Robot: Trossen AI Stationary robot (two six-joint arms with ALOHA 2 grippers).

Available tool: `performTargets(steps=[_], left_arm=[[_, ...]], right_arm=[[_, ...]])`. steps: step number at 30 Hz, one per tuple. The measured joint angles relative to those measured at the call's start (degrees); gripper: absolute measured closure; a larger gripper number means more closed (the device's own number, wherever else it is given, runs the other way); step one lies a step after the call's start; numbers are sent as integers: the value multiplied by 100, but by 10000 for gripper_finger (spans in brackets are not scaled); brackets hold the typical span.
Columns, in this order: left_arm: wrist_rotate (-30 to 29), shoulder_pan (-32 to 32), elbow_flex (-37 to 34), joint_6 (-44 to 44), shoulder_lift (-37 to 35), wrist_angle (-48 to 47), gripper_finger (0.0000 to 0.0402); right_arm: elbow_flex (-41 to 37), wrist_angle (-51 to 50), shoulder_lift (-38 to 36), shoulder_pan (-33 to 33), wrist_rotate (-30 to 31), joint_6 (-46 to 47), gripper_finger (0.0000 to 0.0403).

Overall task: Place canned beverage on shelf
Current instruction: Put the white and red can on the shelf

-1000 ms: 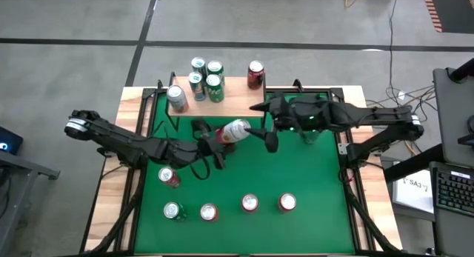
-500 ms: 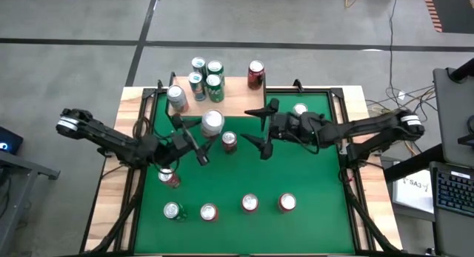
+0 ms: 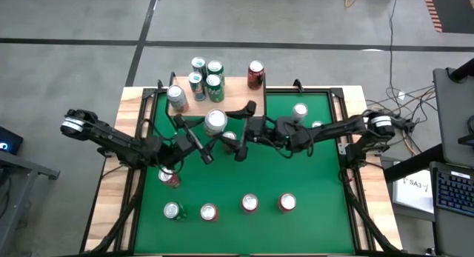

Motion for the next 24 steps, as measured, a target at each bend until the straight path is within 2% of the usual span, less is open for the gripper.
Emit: performTargets(steps=[7, 14, 20, 24], left_arm=[[-3, 0, -2, -14, 54, 27, 121], [-27, -4, -4, -60, 54, -4, 118], [10, -7, -4, -53, 54, -6, 43], [11, -7, -4, -55, 52, -14, 35]], right_arm=[[498, -58, 370, -2, 173, -143, 57], [560, -223, 368, -59, 225, -38, 120], [555, -317, 368, -62, 234, 32, 120], [551, -308, 302, -88, 236, 10, 120]])
